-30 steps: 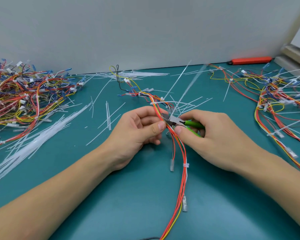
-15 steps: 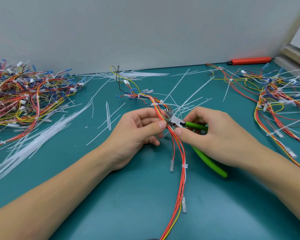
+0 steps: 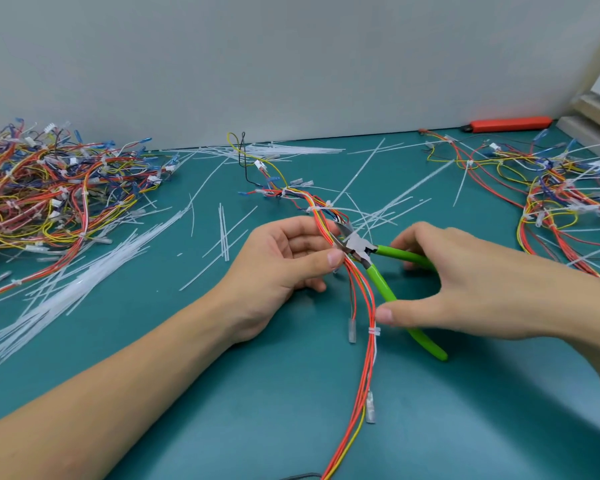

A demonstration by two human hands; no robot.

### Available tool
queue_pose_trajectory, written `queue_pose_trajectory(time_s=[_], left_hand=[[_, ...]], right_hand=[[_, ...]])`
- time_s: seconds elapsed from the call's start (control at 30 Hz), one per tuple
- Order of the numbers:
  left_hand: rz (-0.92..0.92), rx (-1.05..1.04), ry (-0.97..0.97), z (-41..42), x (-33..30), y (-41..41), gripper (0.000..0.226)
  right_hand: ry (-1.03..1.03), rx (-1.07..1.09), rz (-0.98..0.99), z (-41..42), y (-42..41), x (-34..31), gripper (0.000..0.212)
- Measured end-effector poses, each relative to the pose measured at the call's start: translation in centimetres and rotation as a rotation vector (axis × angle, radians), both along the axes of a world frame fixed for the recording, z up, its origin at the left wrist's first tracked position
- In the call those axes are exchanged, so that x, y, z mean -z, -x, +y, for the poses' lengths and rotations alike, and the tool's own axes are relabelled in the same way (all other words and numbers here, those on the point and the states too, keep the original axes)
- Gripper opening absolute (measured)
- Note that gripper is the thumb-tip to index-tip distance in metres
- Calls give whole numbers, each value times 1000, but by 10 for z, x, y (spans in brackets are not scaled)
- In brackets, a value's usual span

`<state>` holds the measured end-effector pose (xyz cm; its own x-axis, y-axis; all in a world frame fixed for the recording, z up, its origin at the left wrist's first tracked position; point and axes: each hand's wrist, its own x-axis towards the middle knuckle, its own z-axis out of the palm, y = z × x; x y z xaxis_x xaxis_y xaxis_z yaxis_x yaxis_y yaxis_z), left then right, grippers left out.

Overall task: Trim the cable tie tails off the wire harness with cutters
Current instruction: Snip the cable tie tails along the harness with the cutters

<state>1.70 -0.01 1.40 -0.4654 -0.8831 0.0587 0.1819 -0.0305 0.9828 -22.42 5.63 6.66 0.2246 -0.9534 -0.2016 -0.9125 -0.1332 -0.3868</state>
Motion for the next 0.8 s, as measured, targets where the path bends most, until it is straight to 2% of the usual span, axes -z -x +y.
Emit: queue_pose_trajectory(time_s=[0.1, 0.23, 0.37, 0.5, 0.63, 0.73, 0.8], left_hand=[[10, -19, -2, 0, 0, 0, 31], [52, -49, -51, 0, -3, 1, 28], [175, -41, -104, -2, -6, -1, 27], [304, -24, -177, -4, -10, -4, 18], [304, -61, -203, -6, -9, -4, 13], [320, -72, -252, -5, -10, -2, 21], [336, -77, -293, -4, -12, 0, 29]], right_hand=[[21, -4, -28, -1, 0, 1, 72], [70, 74, -230, -7, -3, 7, 45], [128, 110, -332, -12, -3, 11, 22], [135, 137, -341, -13, -3, 13, 17], [141, 133, -403, -14, -4, 14, 20], [152, 116, -452, -14, -6, 16, 27], [163, 95, -444, -13, -6, 18, 22]])
